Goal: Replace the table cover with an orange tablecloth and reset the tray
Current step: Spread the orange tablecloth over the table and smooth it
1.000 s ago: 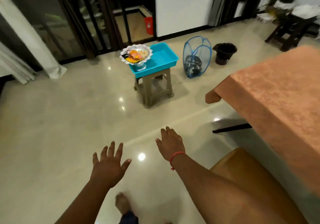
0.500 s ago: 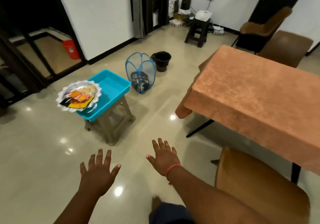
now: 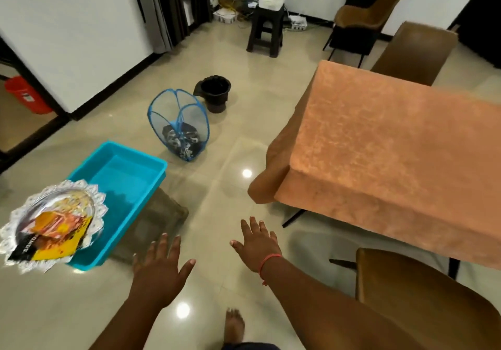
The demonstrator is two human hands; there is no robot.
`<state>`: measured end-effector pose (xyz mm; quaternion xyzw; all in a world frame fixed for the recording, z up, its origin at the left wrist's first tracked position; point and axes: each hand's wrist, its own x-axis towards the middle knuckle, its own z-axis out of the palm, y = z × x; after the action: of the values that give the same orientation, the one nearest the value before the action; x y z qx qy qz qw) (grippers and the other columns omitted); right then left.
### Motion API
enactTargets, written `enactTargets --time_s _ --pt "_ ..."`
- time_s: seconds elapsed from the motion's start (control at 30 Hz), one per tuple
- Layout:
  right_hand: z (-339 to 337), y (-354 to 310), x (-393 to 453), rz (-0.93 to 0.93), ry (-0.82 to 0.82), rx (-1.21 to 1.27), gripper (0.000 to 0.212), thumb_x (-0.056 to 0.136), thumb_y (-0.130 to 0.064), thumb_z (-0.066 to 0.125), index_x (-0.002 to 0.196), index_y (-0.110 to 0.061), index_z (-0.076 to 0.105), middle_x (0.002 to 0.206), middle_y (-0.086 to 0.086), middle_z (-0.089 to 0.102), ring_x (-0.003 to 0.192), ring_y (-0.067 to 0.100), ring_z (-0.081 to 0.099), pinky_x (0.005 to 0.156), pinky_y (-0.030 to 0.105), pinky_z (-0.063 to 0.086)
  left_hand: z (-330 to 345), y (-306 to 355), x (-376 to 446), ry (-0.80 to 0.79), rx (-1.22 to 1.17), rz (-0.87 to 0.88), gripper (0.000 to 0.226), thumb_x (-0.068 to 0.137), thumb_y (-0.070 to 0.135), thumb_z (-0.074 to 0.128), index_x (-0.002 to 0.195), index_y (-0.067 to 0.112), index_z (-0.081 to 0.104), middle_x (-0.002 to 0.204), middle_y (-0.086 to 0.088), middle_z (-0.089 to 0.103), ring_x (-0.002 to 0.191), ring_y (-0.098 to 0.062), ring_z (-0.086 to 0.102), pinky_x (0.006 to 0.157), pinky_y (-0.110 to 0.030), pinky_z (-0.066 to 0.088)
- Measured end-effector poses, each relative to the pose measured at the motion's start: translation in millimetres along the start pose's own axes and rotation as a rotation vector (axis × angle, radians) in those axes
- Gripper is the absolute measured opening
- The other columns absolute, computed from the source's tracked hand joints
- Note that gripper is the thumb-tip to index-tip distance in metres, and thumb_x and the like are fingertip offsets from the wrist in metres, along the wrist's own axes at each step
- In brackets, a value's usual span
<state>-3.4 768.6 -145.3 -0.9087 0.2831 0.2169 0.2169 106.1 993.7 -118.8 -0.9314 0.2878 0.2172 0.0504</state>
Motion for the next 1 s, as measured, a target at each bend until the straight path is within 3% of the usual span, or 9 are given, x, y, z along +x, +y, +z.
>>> enactTargets --time_s 0.17,0.47,0.7,0.8,0.87,1.0 --pt "-43 22 49 0.126 0.071 0.091 0.073 0.100 -0.062 0.027 0.159 -0.026 0.005 0.167 0.002 -0.003 0.154 0.027 -0.002 0.121 0.053 0.009 -37 32 83 -0.046 0.113 0.198 0.110 0.059 0.081 -0.030 0.155 0.033 -0.009 0.166 -0.003 -0.004 0.152 -0.029 0.002 0.119 -0.059 0.003" --pt "-96 92 84 0.451 0.201 0.169 0.075 0.098 -0.060 0.030 0.159 -0.025 0.006 0.167 0.004 0.001 0.153 0.032 0.001 0.121 0.053 0.012 -99 138 215 -0.013 0.197 0.636 0.108 0.063 0.077 -0.027 0.157 0.030 -0.001 0.166 -0.006 -0.003 0.151 -0.032 0.005 0.116 -0.060 0.003" --pt "-111 139 81 0.661 0.211 0.263 0.075 0.100 -0.058 0.031 0.159 -0.021 0.004 0.167 0.006 -0.001 0.153 0.032 0.005 0.120 0.054 0.015 -113 218 263 -0.024 0.289 0.921 0.091 0.078 0.071 -0.006 0.157 0.027 0.006 0.165 -0.008 0.005 0.151 -0.032 0.011 0.117 -0.058 0.008" --pt "-114 169 77 0.722 0.203 0.275 0.074 0.101 -0.055 0.032 0.159 -0.019 0.004 0.167 0.007 0.000 0.153 0.033 0.006 0.120 0.055 0.016 -113 261 271 0.008 0.327 1.049 0.076 0.092 0.065 0.015 0.157 0.027 0.005 0.165 -0.007 0.005 0.150 -0.031 0.013 0.118 -0.057 0.012" --pt "-120 196 74 0.731 0.198 0.278 0.070 0.102 -0.048 0.035 0.159 -0.019 0.006 0.167 0.008 0.001 0.153 0.032 0.007 0.120 0.055 0.017 -108 296 275 0.023 0.354 1.094 0.074 0.094 0.060 0.025 0.157 0.027 0.005 0.165 -0.008 0.008 0.149 -0.033 0.018 0.116 -0.058 0.018" --pt "-138 246 74 0.703 0.201 0.253 0.066 0.101 -0.026 0.036 0.159 -0.020 0.005 0.167 0.007 0.001 0.153 0.033 0.004 0.119 0.057 0.016 -101 356 272 0.021 0.437 1.092 0.077 0.088 0.061 0.023 0.156 0.025 0.017 0.161 -0.012 0.023 0.143 -0.040 0.028 0.113 -0.059 0.024"
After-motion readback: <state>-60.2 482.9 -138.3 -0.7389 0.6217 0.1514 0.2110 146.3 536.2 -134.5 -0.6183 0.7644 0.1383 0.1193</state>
